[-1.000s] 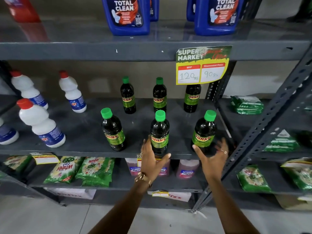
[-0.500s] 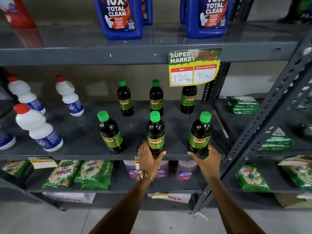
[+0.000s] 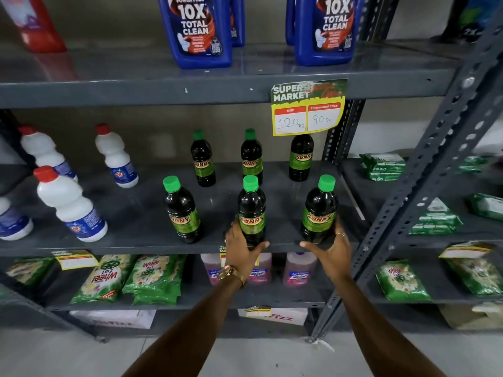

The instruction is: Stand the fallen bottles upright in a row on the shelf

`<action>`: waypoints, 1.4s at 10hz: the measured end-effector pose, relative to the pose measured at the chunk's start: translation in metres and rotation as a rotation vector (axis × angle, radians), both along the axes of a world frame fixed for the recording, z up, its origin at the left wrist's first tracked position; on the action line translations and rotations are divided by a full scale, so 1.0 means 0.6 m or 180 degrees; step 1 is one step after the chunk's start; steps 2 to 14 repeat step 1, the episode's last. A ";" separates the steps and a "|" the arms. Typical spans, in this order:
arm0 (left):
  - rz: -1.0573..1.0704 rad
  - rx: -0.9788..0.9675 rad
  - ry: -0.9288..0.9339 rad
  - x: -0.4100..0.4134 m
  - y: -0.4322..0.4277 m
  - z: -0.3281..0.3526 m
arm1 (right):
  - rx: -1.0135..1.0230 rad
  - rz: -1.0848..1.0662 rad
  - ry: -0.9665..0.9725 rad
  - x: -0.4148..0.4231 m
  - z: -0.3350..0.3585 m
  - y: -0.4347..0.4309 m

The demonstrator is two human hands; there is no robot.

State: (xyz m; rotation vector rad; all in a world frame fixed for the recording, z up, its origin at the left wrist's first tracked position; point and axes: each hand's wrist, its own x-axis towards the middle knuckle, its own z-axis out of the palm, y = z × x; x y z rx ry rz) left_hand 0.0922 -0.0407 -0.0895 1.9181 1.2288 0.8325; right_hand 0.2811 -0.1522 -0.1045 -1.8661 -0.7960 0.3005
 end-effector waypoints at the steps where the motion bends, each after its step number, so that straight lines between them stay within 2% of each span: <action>1: 0.0087 0.0104 -0.0319 -0.018 -0.018 0.007 | 0.0814 -0.0515 0.0080 -0.018 0.023 -0.025; 14: 0.0087 0.0104 -0.0319 -0.018 -0.018 0.007 | 0.0814 -0.0515 0.0080 -0.018 0.023 -0.025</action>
